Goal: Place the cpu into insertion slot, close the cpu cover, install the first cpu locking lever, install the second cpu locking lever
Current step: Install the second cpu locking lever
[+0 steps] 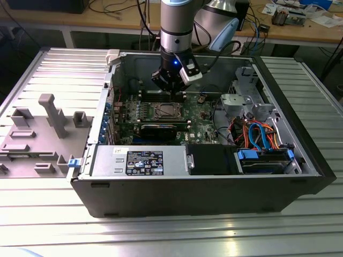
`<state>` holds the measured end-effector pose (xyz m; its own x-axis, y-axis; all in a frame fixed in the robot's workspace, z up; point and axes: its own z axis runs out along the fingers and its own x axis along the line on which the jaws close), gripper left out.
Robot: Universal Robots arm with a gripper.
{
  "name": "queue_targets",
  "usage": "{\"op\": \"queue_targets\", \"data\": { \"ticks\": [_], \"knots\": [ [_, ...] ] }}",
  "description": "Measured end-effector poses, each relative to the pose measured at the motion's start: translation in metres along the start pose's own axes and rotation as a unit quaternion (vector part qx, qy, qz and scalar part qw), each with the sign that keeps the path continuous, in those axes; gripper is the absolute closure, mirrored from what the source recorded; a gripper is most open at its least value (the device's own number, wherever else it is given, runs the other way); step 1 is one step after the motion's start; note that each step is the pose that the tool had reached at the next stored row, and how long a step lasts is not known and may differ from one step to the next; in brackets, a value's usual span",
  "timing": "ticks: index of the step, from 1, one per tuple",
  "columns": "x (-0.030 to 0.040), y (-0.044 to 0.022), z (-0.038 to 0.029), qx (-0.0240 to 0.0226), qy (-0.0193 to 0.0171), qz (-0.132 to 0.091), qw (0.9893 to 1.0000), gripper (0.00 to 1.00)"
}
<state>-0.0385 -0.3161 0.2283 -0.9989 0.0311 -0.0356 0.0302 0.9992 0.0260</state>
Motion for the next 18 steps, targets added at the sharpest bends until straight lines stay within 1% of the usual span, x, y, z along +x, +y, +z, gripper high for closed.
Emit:
{"op": "queue_targets", "data": {
  "ticks": [4, 10, 18],
  "knots": [
    [0.0, 0.0, 0.0, -0.0004, 0.0003, -0.011, 0.9999, 0.89],
    [-0.0001, 0.0001, -0.003, -0.0004, 0.0003, -0.011, 0.9999, 0.89],
    [-0.0001, -0.0016, -0.0026, -0.0004, 0.0003, -0.011, 0.9999, 0.89]
  ]
}}
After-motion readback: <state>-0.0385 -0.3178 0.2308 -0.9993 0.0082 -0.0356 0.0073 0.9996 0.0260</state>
